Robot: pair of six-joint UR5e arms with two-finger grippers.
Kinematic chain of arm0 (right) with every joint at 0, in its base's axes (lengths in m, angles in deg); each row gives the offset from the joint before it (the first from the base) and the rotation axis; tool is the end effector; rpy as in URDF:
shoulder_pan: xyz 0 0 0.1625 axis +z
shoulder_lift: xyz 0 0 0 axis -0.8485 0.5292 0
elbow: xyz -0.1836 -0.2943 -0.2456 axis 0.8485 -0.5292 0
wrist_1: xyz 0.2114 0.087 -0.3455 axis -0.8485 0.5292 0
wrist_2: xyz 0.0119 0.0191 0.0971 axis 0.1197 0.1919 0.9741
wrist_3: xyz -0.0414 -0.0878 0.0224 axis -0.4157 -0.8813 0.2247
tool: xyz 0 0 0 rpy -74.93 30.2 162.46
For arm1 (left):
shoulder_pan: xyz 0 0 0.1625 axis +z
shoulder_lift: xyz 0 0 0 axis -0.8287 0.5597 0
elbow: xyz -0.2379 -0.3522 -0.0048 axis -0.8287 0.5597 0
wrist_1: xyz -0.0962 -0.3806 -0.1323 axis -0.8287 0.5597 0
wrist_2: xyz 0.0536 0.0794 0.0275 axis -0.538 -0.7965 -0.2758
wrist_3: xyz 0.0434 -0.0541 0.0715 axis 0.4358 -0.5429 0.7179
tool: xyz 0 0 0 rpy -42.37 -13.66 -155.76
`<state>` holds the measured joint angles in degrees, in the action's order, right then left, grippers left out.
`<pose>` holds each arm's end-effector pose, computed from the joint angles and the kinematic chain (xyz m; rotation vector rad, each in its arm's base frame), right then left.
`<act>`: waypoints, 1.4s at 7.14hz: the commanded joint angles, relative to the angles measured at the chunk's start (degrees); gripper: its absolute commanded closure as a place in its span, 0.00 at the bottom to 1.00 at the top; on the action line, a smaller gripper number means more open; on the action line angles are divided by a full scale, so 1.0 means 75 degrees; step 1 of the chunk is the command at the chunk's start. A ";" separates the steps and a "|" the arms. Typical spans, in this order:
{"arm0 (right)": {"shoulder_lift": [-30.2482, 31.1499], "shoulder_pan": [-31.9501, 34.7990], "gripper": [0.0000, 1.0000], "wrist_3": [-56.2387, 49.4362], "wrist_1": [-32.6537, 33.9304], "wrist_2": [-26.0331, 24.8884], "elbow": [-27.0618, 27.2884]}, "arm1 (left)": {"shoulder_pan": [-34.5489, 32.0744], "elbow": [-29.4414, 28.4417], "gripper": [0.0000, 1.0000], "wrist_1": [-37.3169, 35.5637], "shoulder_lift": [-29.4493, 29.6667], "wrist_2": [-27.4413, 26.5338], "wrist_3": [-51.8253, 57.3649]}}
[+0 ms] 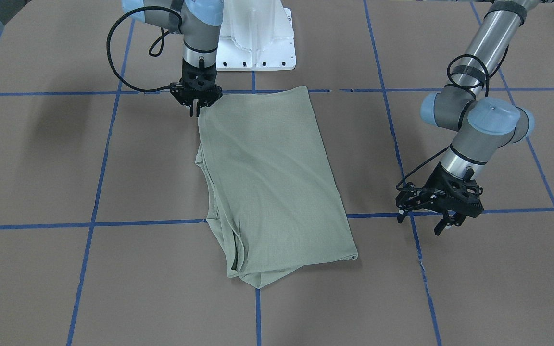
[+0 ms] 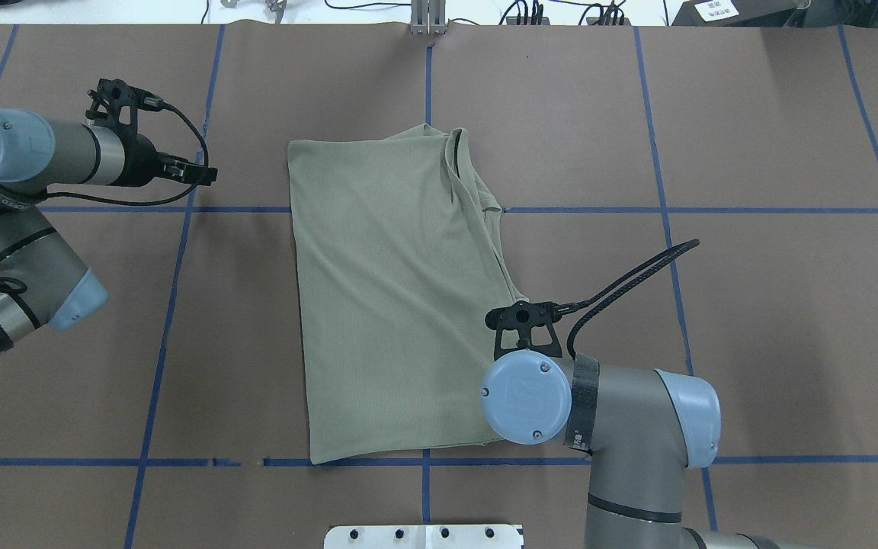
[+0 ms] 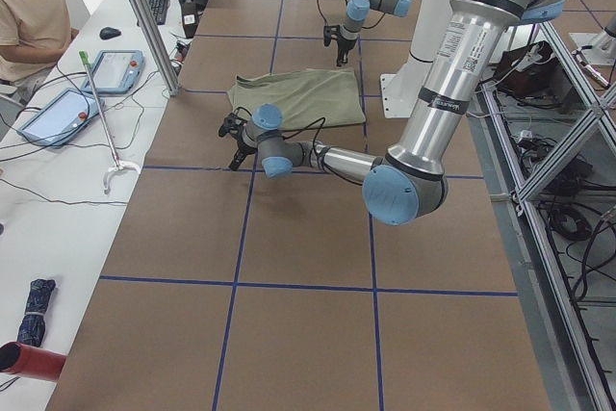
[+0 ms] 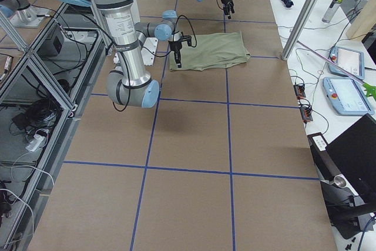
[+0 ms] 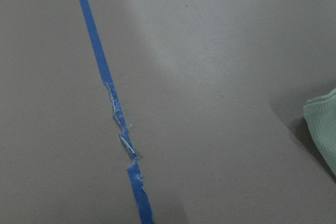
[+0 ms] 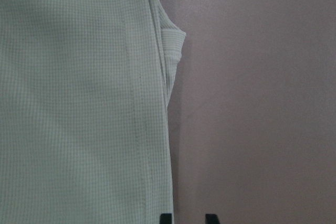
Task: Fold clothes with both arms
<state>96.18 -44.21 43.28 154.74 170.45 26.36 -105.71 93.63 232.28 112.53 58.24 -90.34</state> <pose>-0.5538 -0.2791 0.2709 0.1863 -0.5356 0.0100 0.3587 -0.5859 0.4687 0.6316 0.9150 0.1065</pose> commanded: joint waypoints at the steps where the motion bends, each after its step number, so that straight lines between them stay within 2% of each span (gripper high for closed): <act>1: -0.0021 0.0286 0.00 0.0149 -0.0892 -0.0031 0.0013 | 0.0000 0.0229 0.00 -0.0093 0.0000 0.0053 0.0000; 2: 0.0049 0.0532 0.00 0.0114 -0.1689 0.0039 0.0013 | 0.0000 0.0532 0.00 -0.0198 -0.0012 0.0471 -0.0371; 3: 0.0189 0.0592 0.00 0.0172 -0.2207 0.0040 0.0211 | 0.0058 0.0825 0.00 -0.0222 -0.0047 0.0568 -0.0909; 4: 0.0875 0.0593 0.00 0.0219 -0.3071 0.0051 0.0804 | 0.0465 0.1397 0.00 -0.0420 -0.0349 0.0523 -0.1390; 5: 0.1566 0.0593 0.00 0.0324 -0.3961 0.0075 0.1228 | 0.0817 0.2377 0.00 -0.0955 -0.0723 0.0511 -0.1870; 7: 0.2413 0.0593 0.00 0.1945 -0.5182 -0.0099 0.1501 | 0.1893 0.4649 0.00 -0.1836 -0.1916 0.0220 -0.3112; 8: 0.2695 0.0581 0.00 0.2557 -0.5502 -0.0368 0.1513 | 0.2490 0.5322 0.00 -0.1851 -0.2409 -0.0270 -0.3999; 10: 0.2710 0.0569 0.00 0.3778 -0.5505 -0.0825 0.1502 | 0.4339 0.5410 0.02 -0.1828 -0.2333 -0.2408 -0.7181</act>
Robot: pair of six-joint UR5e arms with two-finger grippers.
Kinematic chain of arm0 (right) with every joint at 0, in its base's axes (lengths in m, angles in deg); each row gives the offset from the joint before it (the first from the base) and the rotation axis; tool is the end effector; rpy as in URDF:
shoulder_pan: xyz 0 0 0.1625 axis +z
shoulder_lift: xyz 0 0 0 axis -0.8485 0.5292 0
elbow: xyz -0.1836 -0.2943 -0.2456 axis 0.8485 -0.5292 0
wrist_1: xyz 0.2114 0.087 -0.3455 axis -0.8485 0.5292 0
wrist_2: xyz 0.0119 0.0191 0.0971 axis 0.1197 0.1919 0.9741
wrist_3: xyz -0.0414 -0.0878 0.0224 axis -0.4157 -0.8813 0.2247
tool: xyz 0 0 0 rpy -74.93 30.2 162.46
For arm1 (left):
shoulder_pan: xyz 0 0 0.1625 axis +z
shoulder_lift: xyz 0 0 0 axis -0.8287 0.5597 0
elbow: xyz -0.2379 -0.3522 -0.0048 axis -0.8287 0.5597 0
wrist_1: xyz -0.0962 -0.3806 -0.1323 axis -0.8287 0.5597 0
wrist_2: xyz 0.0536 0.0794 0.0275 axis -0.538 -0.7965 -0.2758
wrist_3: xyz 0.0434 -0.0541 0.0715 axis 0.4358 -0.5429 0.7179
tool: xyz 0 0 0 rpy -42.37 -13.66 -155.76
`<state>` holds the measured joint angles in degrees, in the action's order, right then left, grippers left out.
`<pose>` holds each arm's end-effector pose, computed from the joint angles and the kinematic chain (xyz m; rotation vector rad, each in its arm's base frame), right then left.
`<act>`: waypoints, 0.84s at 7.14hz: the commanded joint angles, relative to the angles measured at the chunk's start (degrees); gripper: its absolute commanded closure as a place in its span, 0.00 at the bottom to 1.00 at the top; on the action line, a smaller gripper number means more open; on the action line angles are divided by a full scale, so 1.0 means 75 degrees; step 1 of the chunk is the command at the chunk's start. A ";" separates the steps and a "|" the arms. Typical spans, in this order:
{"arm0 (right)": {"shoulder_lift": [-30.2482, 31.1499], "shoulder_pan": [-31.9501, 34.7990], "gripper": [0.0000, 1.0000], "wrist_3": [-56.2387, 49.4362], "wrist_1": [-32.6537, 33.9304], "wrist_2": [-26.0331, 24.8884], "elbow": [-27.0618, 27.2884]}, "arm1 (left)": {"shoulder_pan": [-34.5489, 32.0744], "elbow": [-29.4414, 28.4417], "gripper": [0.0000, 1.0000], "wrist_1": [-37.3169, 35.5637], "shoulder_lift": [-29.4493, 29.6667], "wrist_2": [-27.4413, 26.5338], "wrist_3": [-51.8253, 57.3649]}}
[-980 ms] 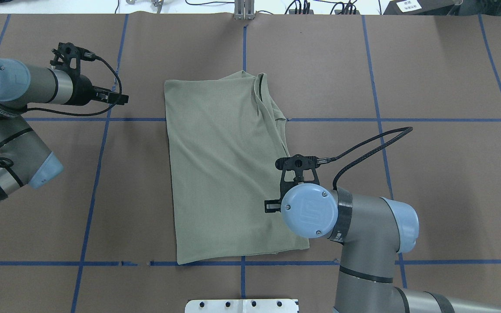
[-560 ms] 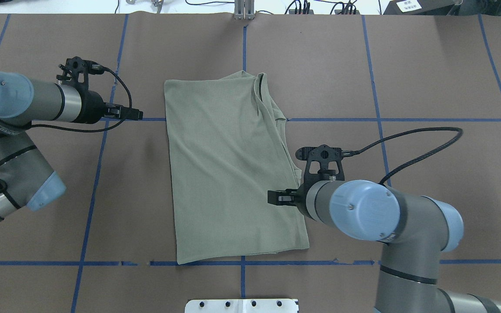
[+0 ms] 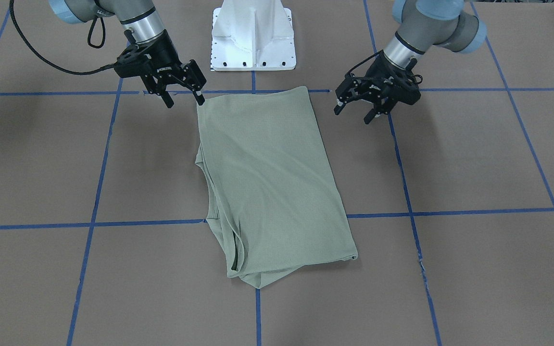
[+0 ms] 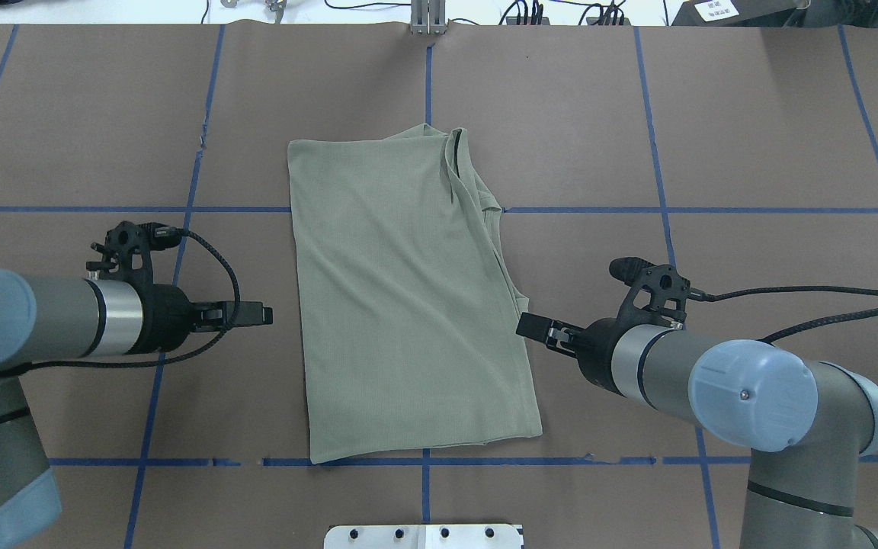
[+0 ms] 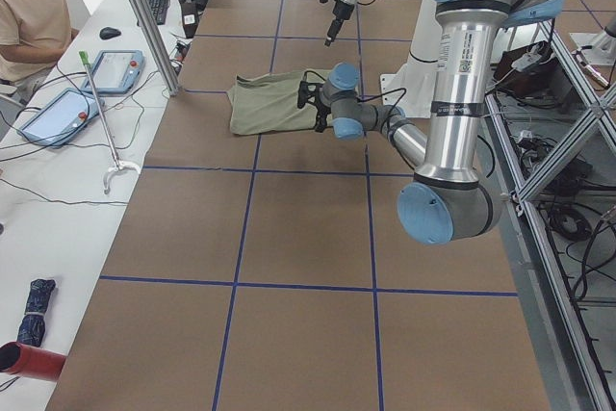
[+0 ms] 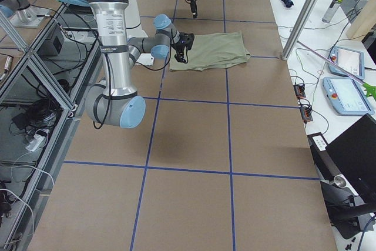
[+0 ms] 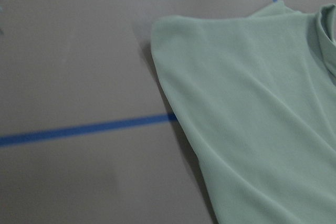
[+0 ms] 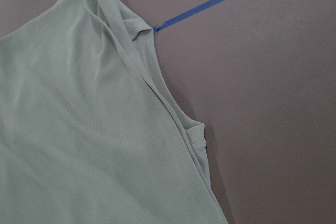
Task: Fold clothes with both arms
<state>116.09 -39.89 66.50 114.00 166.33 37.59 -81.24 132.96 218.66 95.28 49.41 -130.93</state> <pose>-0.4313 -0.2948 0.2839 0.2020 -1.1234 0.4936 0.4053 -0.3239 0.3370 0.2195 1.2236 -0.2102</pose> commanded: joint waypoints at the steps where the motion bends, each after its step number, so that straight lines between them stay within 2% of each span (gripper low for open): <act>1: 0.0044 -0.0018 0.00 0.0698 -0.0074 -0.0383 -0.0018 | 0.1572 0.0131 0.12 0.0000 -0.0032 -0.1739 -0.2863; 2: 0.0044 -0.0018 0.00 0.0687 -0.0074 -0.0408 -0.0042 | 0.1902 -0.0032 0.23 -0.0011 0.0003 -0.2046 -0.3430; 4: -0.0026 -0.0030 0.00 0.0698 -0.0074 -0.0455 -0.0053 | 0.2231 -0.0290 0.28 -0.0011 0.0306 -0.2503 -0.4053; 6: -0.0015 -0.0030 0.00 0.0698 -0.0074 -0.0490 -0.0053 | 0.2641 -0.0419 0.27 -0.0081 0.0436 -0.2729 -0.4081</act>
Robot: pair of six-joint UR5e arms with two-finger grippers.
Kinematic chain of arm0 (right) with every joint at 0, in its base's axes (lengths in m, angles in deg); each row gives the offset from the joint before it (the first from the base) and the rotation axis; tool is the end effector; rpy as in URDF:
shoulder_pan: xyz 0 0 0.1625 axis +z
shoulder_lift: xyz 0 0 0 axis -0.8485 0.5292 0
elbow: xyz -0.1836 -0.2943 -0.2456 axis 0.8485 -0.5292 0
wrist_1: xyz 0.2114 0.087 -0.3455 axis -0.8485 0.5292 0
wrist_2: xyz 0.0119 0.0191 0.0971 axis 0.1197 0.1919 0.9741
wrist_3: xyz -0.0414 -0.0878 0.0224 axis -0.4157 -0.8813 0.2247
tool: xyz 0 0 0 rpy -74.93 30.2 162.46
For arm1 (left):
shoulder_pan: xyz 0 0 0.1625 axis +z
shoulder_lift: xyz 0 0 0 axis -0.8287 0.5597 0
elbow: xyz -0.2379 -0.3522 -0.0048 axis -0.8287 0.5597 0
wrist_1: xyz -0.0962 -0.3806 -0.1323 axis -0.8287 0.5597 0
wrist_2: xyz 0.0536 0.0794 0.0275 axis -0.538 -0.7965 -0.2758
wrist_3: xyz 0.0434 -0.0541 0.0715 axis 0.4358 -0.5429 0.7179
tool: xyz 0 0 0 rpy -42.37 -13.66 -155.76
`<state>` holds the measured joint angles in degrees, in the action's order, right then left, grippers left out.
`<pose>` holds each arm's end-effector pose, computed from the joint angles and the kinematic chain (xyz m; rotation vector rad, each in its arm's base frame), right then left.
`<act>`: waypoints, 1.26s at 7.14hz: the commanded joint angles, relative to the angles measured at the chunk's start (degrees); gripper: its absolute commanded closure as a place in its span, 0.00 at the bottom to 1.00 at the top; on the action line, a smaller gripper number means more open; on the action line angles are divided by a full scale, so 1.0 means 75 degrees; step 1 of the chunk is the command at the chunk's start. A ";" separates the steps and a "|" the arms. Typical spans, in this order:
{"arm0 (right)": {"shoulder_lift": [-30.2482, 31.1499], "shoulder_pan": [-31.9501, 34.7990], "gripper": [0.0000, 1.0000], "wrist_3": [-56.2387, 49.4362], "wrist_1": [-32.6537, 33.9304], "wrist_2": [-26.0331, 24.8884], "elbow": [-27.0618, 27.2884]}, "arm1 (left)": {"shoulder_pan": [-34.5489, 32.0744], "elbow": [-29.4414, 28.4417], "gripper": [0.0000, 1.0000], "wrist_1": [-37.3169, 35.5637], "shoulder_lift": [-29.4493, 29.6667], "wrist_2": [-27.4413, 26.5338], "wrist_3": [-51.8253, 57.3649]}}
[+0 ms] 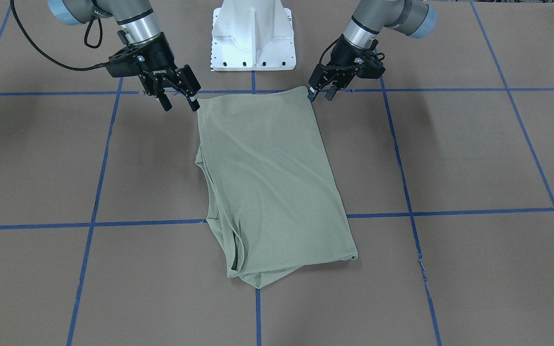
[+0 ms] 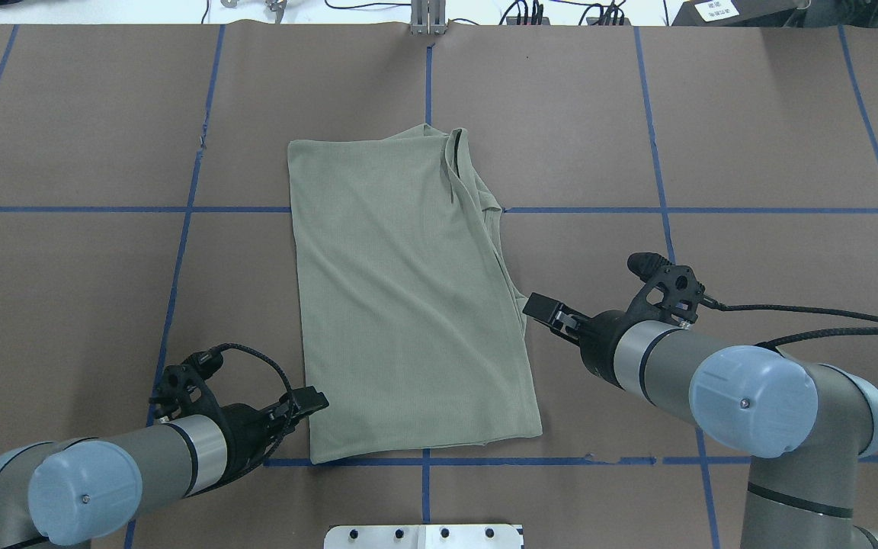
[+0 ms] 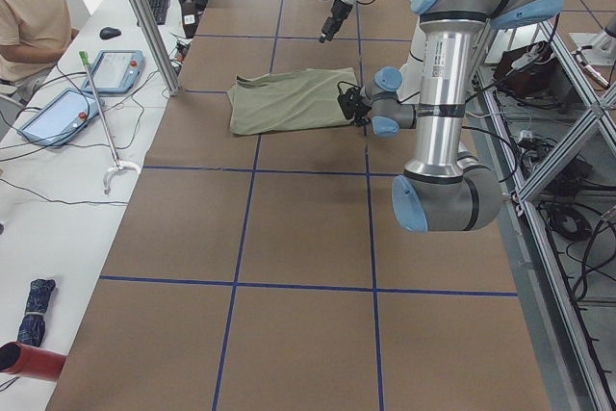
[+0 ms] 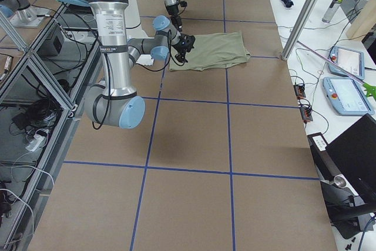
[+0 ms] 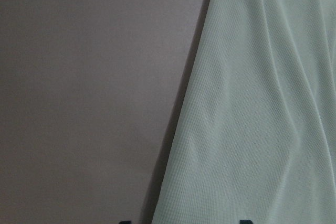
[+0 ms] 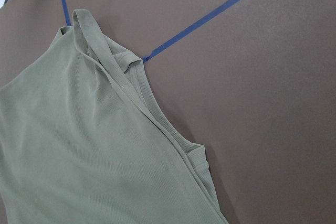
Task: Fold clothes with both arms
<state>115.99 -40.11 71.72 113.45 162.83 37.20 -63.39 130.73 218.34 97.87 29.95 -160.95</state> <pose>-0.4315 -0.2991 0.2843 0.2046 -1.1391 0.6047 0.4974 -0.2196 0.3324 -0.0031 1.2679 -0.6029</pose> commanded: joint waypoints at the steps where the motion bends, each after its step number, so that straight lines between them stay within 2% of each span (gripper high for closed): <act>1: -0.0036 -0.0012 0.00 -0.0009 0.0000 -0.0023 -0.0001 | 0.0310 -0.0110 0.27 -0.0039 0.0092 -0.0134 -0.0067; 6: -0.0037 -0.0012 0.00 -0.0009 0.0000 -0.0035 -0.0001 | 0.0533 -0.0157 0.25 -0.0051 0.0080 -0.0169 0.0027; 9: -0.0037 -0.0012 0.00 -0.0009 0.0000 -0.0035 -0.0025 | 0.0534 -0.0227 0.30 -0.0121 0.0173 -0.0181 0.0027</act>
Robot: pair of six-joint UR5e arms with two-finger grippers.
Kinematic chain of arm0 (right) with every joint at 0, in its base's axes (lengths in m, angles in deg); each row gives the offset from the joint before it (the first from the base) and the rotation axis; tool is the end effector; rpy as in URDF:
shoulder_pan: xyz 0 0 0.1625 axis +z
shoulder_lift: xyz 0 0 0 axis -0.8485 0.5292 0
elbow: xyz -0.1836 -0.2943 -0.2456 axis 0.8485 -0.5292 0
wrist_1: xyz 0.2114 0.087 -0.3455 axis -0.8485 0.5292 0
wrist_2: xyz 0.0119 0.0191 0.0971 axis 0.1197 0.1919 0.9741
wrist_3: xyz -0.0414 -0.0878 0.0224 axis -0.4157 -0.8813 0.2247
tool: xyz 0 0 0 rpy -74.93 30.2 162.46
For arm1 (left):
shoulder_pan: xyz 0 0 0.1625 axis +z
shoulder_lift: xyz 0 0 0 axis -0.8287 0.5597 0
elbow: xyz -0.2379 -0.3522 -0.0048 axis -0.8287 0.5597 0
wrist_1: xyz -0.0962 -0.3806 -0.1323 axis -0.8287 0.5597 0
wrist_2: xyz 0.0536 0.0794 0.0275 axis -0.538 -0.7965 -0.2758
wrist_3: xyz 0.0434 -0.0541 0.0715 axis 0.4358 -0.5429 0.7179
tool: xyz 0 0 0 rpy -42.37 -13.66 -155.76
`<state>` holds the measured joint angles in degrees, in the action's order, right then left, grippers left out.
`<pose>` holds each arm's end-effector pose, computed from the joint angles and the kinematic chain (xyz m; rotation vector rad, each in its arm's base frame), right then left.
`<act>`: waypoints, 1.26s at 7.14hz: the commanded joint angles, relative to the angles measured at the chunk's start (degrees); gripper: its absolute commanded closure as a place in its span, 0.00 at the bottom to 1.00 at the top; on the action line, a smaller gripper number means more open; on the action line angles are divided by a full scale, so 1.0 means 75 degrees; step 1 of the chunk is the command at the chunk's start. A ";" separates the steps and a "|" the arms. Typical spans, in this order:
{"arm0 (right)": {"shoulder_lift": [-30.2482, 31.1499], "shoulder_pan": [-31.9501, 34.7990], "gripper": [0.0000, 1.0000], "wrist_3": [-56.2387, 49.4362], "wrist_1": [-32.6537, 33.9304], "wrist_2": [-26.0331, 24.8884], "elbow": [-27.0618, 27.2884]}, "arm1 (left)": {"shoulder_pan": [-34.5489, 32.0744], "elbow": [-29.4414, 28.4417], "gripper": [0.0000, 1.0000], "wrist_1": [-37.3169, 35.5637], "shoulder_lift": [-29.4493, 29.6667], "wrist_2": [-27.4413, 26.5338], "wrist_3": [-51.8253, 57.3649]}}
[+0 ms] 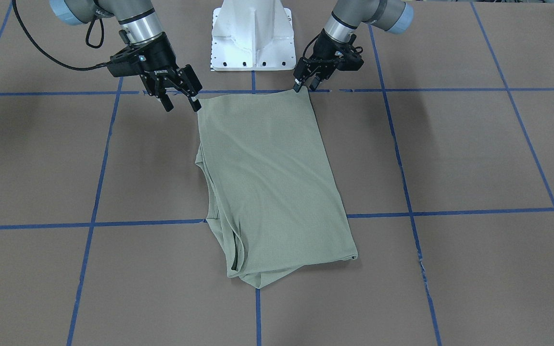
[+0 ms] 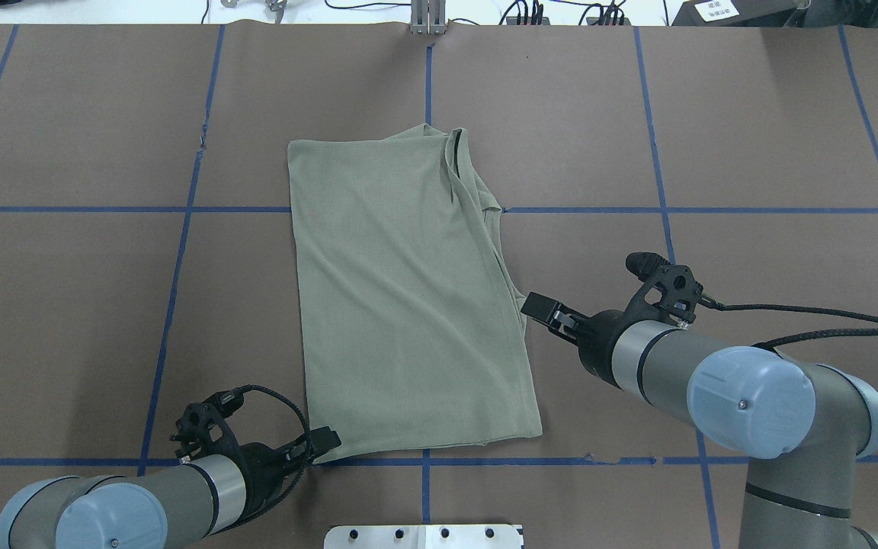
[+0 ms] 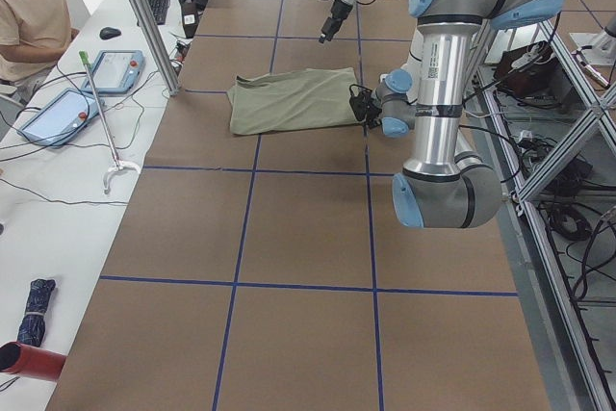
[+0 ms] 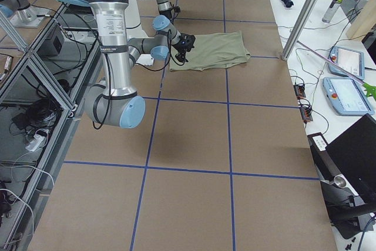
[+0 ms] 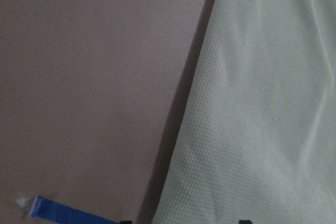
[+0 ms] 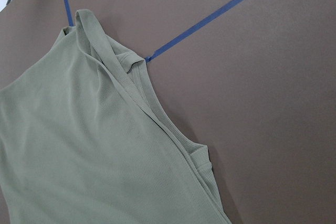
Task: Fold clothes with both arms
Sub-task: 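Tuck the shirt's side edge inward with the right gripper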
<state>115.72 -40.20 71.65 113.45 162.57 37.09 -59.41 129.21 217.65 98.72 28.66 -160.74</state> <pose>-0.4329 -0.2992 0.2828 0.2085 -1.1417 0.6047 0.5207 -0.1873 0.3384 -0.0195 1.2423 -0.5533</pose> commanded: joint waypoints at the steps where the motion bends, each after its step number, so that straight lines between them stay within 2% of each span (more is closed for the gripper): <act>1: 0.0000 0.0000 0.00 0.0000 0.0000 0.0000 -0.0010 | -0.0009 -0.0025 0.34 -0.0029 0.0084 -0.0160 0.0000; 4: 0.0000 0.0000 0.00 0.0000 0.0000 0.0000 -0.0022 | -0.0009 -0.0189 0.34 -0.0029 0.0201 -0.0197 0.0000; 5: 0.0000 0.0000 0.00 0.0000 0.0000 0.0000 -0.0045 | -0.0009 -0.0189 0.38 -0.0041 0.0213 -0.0208 0.0000; 6: 0.0000 0.0000 0.00 0.0000 0.0000 0.0000 -0.0057 | -0.0009 -0.0189 0.58 -0.0029 0.0271 -0.0208 -0.0046; 7: 0.0000 -0.0012 0.00 0.0012 0.0000 0.0000 -0.0080 | -0.0009 -0.0189 1.00 -0.0029 0.0283 -0.0208 -0.0058; 9: -0.0116 -0.0221 0.03 0.0325 0.0093 -0.0233 -0.0185 | -0.0021 -0.0154 1.00 -0.0041 0.0284 -0.0220 0.0000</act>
<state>115.45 -40.90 72.32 113.62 161.88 36.24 -59.51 127.86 217.37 100.80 27.03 -160.86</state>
